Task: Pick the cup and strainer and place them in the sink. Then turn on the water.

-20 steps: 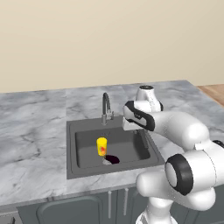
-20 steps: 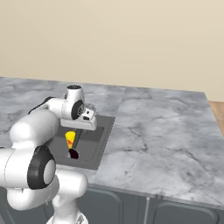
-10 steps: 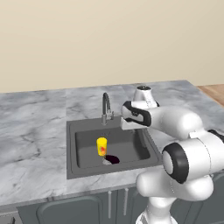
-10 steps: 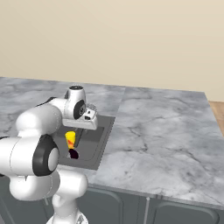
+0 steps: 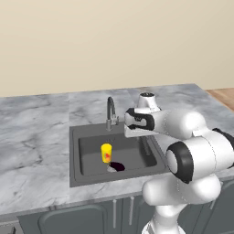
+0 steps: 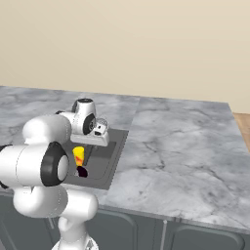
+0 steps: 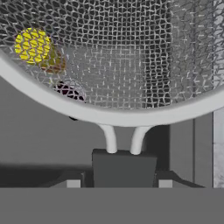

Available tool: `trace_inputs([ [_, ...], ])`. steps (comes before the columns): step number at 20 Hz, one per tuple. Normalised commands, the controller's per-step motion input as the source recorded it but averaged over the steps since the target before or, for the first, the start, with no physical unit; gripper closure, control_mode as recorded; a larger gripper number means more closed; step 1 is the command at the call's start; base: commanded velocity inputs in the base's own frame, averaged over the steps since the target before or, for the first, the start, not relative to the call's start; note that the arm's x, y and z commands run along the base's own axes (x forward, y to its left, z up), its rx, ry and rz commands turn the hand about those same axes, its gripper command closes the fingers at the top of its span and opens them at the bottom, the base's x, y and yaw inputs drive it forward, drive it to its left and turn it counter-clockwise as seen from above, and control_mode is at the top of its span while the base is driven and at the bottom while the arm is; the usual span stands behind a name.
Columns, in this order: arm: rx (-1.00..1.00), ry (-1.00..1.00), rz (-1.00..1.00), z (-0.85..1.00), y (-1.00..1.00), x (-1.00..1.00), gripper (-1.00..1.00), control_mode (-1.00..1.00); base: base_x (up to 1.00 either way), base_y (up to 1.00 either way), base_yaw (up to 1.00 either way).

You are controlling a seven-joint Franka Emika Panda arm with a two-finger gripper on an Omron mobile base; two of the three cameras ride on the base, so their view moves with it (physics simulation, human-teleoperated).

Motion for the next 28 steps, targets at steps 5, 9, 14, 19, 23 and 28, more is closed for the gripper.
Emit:
trace_inputs([
  [5, 0.00, 0.00, 0.00, -0.25, 0.00, 0.03, 1.00, -1.00, 0.00, 0.00, 0.00],
  [9, 0.00, 0.00, 0.00, -0.27, 0.00, 0.01, 1.00, -1.00, 0.00, 0.00, 0.00],
  [14, 0.00, 0.00, 0.00, -0.29, 0.02, 0.02, 1.00, -1.00, 0.00, 0.00, 0.00],
  [19, 0.00, 0.00, 0.00, -0.28, 0.04, 0.00, 1.00, -1.00, 0.00, 0.00, 0.00],
  [23, 0.00, 0.00, 0.00, -0.26, 0.07, 0.00, 1.00, -1.00, 0.00, 0.00, 0.00],
  [28, 0.00, 0.00, 0.00, -0.23, 0.15, 0.00, 1.00, -1.00, 0.00, 0.00, 0.00],
])
